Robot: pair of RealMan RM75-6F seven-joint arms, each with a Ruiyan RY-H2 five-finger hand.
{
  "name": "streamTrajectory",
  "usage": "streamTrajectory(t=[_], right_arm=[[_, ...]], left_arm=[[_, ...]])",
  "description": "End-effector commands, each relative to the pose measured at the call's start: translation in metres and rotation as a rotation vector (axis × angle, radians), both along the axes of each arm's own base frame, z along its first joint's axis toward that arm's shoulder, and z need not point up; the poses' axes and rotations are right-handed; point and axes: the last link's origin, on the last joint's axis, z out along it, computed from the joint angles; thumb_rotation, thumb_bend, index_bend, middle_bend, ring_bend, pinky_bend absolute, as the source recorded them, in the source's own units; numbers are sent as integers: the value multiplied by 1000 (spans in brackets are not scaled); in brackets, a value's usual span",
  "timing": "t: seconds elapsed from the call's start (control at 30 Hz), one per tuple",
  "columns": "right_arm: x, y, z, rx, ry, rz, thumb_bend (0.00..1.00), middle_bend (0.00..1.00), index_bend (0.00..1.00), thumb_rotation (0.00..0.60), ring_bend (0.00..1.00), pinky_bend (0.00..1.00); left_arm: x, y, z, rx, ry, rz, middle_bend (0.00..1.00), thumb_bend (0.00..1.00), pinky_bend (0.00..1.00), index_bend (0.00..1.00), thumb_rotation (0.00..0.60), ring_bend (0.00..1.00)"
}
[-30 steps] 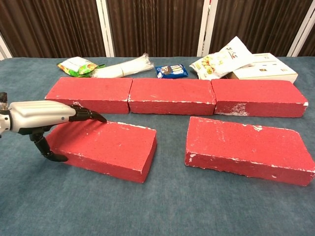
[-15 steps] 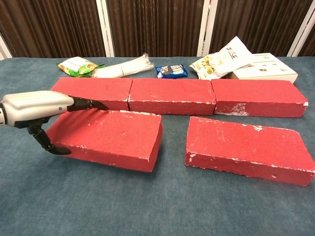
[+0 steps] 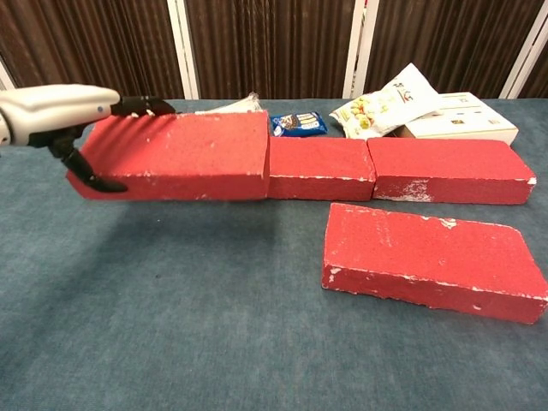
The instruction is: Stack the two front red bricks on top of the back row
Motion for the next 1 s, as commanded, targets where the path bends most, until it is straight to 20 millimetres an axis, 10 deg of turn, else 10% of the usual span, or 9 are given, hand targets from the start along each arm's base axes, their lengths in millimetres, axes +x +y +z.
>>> streamTrajectory(t=[0.03,0.43,1.0], right_arm=[[0,1,2,1,-5,5,97,0,0,600,0,0],[-6,-2,18,-43,-42,-23,97,0,0,600,0,0],[-8,0,22,-45,-50,-33,97,0,0,600,0,0]], left_arm=[[27,33,-6,39,7,36,831,319,780,0,600,718],[59,90,-36,69,42,106,822,318,781,0,600,716],[65,88,-49,-1,21,80,730,316,615,0,600,664]])
